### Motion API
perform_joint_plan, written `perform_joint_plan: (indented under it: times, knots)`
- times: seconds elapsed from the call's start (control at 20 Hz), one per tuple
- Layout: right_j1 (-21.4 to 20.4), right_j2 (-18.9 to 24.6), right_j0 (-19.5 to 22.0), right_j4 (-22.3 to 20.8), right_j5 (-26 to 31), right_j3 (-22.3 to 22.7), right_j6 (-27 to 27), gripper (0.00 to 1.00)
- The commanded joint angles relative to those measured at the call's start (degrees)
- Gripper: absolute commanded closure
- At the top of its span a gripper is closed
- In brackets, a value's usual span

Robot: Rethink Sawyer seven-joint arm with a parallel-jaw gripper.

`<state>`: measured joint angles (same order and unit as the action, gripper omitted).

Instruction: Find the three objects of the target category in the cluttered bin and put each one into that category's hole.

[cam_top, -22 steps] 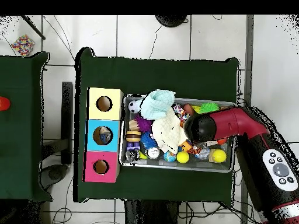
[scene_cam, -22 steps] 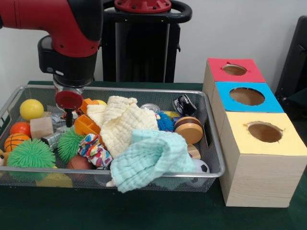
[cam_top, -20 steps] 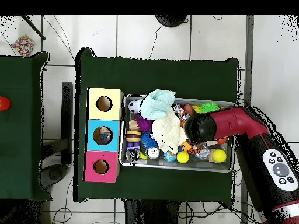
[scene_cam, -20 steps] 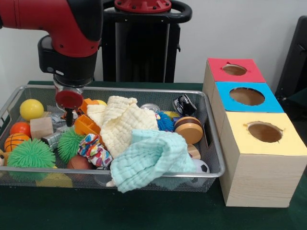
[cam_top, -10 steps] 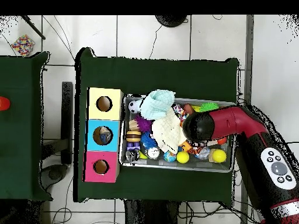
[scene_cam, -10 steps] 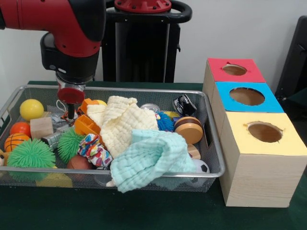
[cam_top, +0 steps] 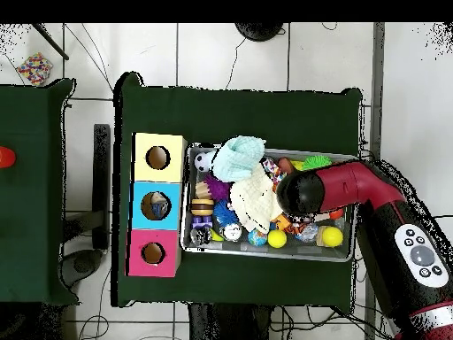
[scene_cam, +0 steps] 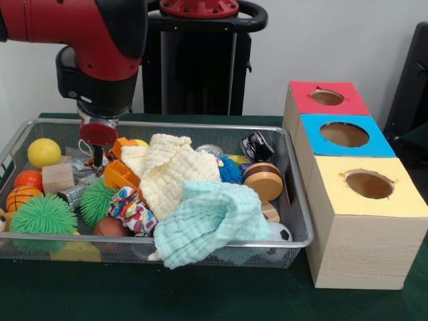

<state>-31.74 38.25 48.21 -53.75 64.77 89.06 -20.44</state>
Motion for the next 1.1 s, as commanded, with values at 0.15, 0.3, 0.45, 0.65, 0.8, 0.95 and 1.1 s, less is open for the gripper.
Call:
perform_joint_plan:
  times: [0.15, 0.3, 0.45, 0.65, 0.8, 0.95, 1.1]
  knots:
    - [1.9, -0.6, 0.7, -6.8, -2.3, -2.7, 17.2, 0.00]
    - [2.1, -0.9, 0.4, -8.4, -2.3, -3.1, 17.8, 0.00]
    - [2.7, -0.6, 0.8, -9.5, -3.2, -3.6, 18.3, 0.00]
    - [3.7, -0.1, 1.4, -9.2, -3.0, -4.1, 18.4, 0.00]
    - [4.0, -0.1, 1.7, -9.1, -3.7, -3.6, 17.4, 0.00]
    - [4.5, 0.0, 2.1, -8.5, -3.4, -3.7, 17.2, 0.00]
    - [5.6, -1.1, 2.0, -6.9, -0.4, -3.8, 15.1, 0.00]
